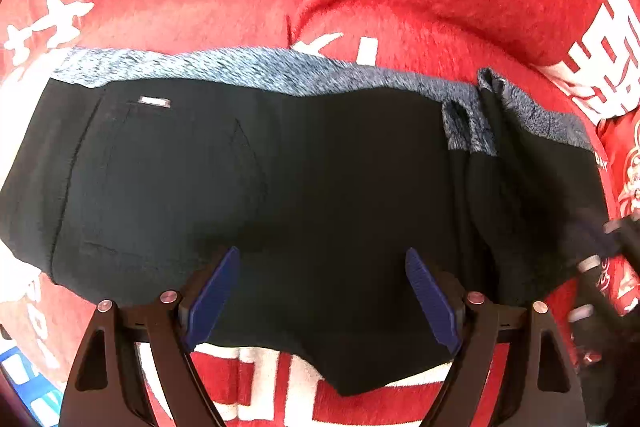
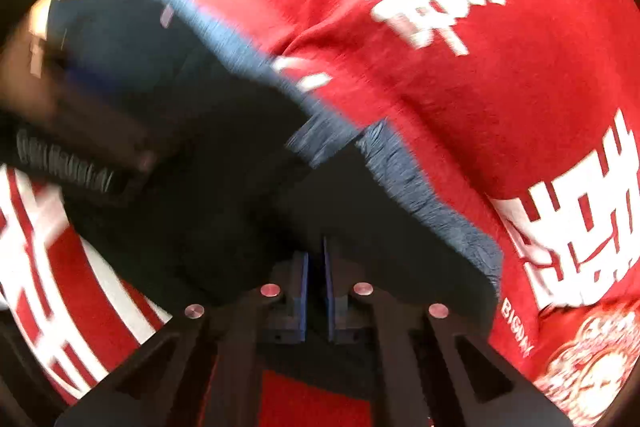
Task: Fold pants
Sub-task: 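Fold the held end over toward the left gripper and release it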
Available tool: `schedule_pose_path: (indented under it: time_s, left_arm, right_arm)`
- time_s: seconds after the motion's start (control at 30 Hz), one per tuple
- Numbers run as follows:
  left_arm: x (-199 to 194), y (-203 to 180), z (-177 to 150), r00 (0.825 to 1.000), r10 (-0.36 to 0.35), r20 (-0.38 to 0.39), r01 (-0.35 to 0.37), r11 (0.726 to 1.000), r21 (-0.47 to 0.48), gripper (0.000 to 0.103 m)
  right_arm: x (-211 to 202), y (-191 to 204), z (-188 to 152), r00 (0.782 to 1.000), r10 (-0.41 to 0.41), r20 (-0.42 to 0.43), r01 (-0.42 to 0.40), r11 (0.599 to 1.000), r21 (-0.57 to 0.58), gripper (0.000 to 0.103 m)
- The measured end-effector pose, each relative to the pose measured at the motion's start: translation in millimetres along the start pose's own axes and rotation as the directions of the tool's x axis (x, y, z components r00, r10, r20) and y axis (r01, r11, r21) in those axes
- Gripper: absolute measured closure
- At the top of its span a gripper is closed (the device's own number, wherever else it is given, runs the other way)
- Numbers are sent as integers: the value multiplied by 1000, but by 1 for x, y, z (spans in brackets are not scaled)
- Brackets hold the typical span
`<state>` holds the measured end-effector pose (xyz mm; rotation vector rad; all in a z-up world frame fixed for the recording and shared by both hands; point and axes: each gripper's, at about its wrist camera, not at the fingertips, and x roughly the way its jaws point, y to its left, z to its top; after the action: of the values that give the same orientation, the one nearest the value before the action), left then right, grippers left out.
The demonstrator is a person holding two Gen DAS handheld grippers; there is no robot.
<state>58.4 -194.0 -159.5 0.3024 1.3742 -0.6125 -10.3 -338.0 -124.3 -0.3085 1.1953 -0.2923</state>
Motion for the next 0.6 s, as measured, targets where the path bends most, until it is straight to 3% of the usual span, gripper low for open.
schedule_pose_path:
  time_s: [0.07,0.17,0.33,0.47,0.5,0.57,0.6]
  left_arm:
    - [-5,6,0,1000,3,6,-3,1000,-12,18]
    - [-6,12,-1,1000,18,9,-18,999,-26,18]
    - [-3,17,-3,999,44,-9,-44,997,-59,18]
    - [-6,13,-1,997,77,-1,-77,996,-34,18]
    - [-7,11,0,997,82,-2,-82,996,-30,18]
    - [-11,6,6,996,86,3,-85,996,-27,18]
    - [-14,2,9,996,85,9,-84,996,-24,18]
  right_arm:
    - [-24,-15,8,998,39,58,-42,997,59,97]
    - [-38,-2,10,994,83,67,-85,996,28,97]
    - [3,44,-4,989,147,-30,-148,989,-11,94]
    - [3,44,-5,991,133,-3,-133,991,9,92]
    - [-1,39,-4,989,145,-3,-145,989,15,88]
    - [-17,17,-6,975,223,22,-224,972,64,66]
    - [-25,3,-9,969,244,46,-248,963,108,48]
